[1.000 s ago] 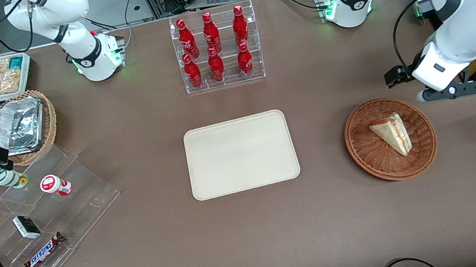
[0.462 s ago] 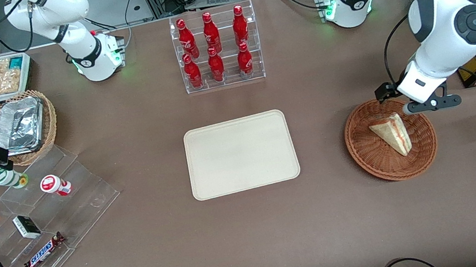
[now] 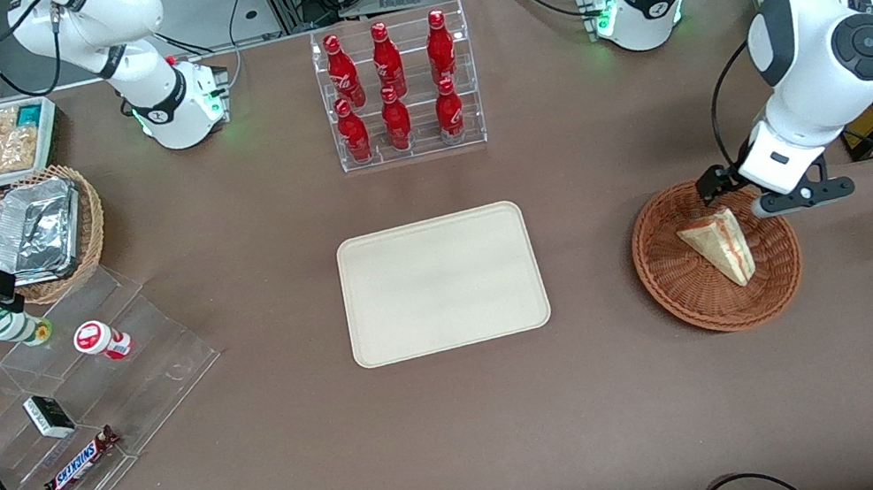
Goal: Place sandwich from basket to tray
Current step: 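Lower the left gripper and grasp the wrapped sandwich upright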
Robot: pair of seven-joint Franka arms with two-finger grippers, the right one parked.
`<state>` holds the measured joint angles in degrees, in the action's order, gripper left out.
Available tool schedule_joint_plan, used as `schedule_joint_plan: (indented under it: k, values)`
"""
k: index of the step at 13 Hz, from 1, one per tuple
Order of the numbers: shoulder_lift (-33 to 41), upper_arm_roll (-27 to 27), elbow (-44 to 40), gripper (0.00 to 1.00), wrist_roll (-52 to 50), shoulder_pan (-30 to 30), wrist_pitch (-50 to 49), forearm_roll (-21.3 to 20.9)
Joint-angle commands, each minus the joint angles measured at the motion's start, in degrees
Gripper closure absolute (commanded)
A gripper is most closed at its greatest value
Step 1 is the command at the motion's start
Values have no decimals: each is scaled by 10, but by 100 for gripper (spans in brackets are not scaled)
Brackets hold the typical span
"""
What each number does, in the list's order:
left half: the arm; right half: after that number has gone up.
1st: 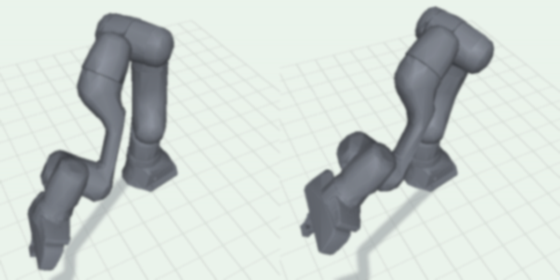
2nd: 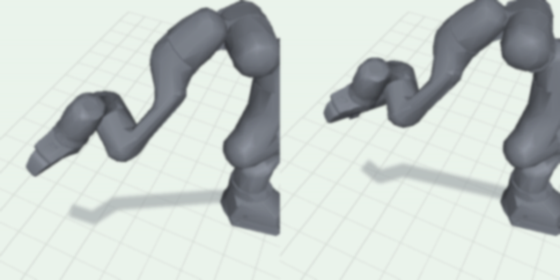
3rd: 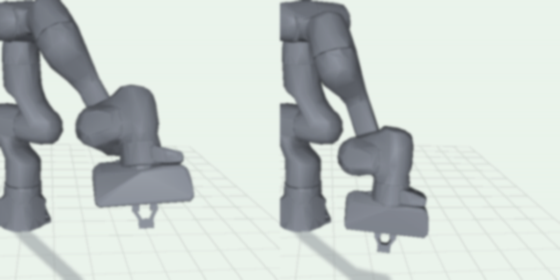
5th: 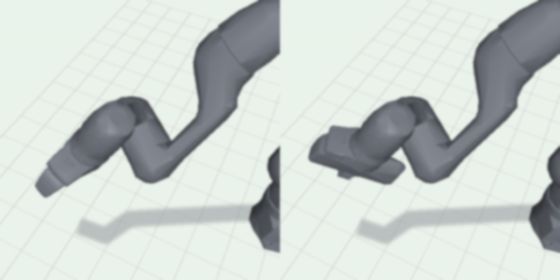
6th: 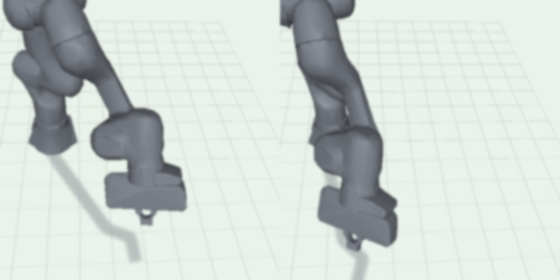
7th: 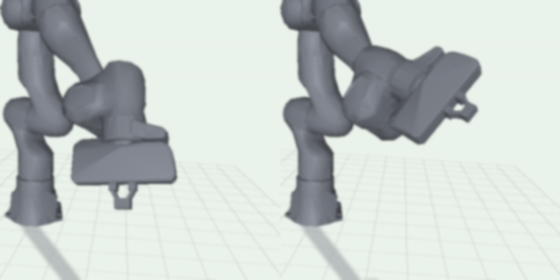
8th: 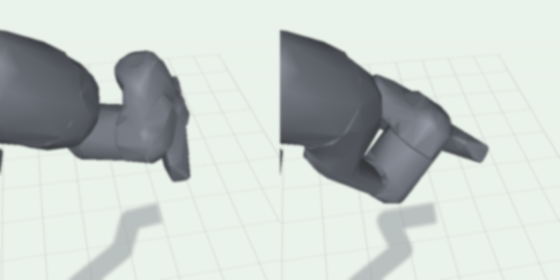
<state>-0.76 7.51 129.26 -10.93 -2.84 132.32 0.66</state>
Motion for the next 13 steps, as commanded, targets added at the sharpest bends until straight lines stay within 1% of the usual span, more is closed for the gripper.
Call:
schedule_joint_plan:
  k: [1, 2, 4, 6, 7, 9, 13]
  values:
    - [3, 4, 33, 0, -117, -6, 58, 0]
    - [-4, 4, 33, 0, -171, -6, 62, 0]
    - [-16, 4, 31, 0, -245, -6, 63, 0]
    - [-24, 4, 28, 0, -281, -5, 69, 3]
    - [-34, 4, 27, 0, -293, -5, 71, 3]
    - [-53, 4, 27, 0, -290, -5, 88, 0]
    - [-83, 4, 7, 0, -282, -4, 88, -2]
